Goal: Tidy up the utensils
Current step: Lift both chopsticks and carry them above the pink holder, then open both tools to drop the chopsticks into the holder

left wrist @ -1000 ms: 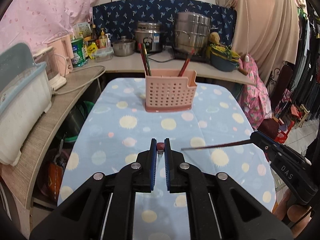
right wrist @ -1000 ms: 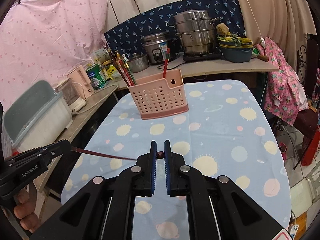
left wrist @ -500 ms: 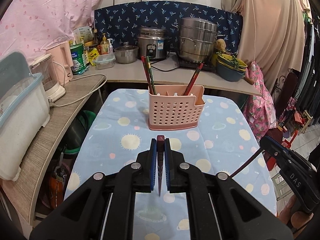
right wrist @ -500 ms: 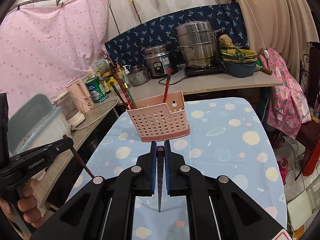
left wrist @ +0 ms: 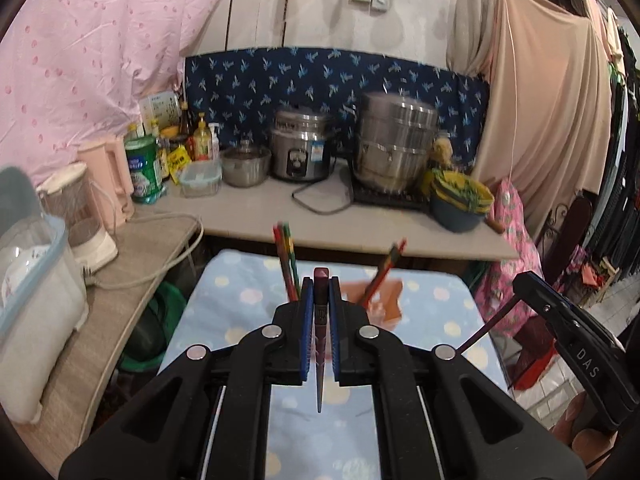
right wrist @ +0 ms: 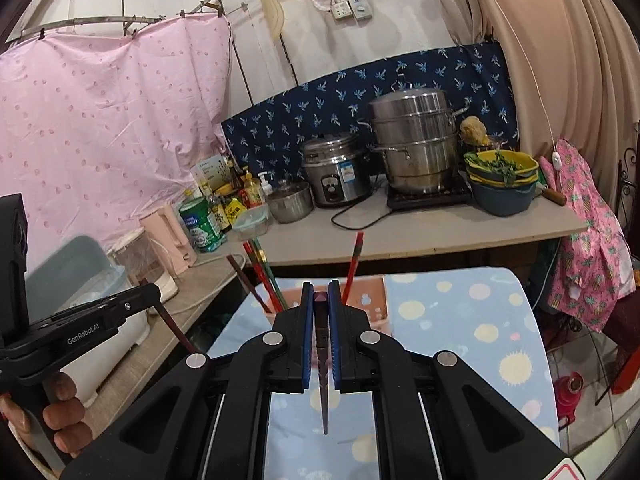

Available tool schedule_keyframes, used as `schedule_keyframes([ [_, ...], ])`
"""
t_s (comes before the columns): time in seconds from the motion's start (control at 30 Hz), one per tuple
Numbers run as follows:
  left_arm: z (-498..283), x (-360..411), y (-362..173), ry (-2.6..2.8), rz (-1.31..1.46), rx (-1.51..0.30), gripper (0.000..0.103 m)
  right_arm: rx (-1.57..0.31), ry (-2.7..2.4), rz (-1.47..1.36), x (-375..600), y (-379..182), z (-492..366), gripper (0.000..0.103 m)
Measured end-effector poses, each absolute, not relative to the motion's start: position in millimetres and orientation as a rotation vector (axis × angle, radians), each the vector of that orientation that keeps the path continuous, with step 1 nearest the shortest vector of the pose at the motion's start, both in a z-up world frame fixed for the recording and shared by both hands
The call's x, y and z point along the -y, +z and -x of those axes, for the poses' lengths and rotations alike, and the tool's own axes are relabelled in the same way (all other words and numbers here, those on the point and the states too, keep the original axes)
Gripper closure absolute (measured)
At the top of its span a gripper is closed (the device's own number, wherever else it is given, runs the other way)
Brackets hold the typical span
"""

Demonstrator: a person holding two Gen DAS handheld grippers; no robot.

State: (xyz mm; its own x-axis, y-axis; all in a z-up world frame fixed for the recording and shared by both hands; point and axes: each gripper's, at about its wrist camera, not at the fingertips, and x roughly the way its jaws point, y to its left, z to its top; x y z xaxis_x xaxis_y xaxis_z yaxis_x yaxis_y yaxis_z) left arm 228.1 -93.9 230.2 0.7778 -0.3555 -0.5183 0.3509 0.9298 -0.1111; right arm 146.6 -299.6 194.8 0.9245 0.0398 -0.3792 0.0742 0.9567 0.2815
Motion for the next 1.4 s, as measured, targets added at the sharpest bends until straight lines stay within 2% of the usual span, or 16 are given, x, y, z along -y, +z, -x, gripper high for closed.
schedule_keyframes([
  [0.2,-276.3,105.4,266.8,-0.356,0.050,-0.484,0.096,-0.299,-0.031,-0.295,309.8,235.8,-197.2,0.096],
  [0.37,-306.6,114.8,267.7,-0.331,0.064,-0.469,0.096,-0.283,-0.049,-0.288,316.7,245.3,-239.1,0.096],
  [0.93,-356.9,135.0,190.4,-0.300,0.016,-0.608,0.094,-0.501,-0.035,-0.271,307.5,151.2,-328.3,0.096],
  [0.97,-356.2,135.4,188.0,-0.296,0.006,-0.606,0.093,-0.505,-0.039,-0.269,307.2,148.6,-328.7,0.094],
  [1.03,-354.6,135.6,184.7,-0.281,-0.010,-0.599,0.078,-0.502,-0.046,-0.269,307.6,148.4,-326.0,0.089],
  [1.1,-349.9,134.9,183.6,-0.263,-0.020,-0.581,0.068,-0.498,-0.047,-0.275,308.9,149.6,-321.0,0.087],
  [1.2,-340.2,134.3,182.8,-0.251,-0.040,-0.566,0.065,-0.491,-0.059,-0.258,308.9,153.3,-311.0,0.077],
  [1.3,-327.9,132.9,182.6,-0.237,-0.056,-0.557,0.053,-0.487,-0.070,-0.233,307.0,156.0,-298.2,0.071],
  [1.4,-314.7,132.3,183.7,-0.218,-0.080,-0.546,0.049,-0.484,-0.080,-0.215,304.3,158.0,-281.4,0.061],
])
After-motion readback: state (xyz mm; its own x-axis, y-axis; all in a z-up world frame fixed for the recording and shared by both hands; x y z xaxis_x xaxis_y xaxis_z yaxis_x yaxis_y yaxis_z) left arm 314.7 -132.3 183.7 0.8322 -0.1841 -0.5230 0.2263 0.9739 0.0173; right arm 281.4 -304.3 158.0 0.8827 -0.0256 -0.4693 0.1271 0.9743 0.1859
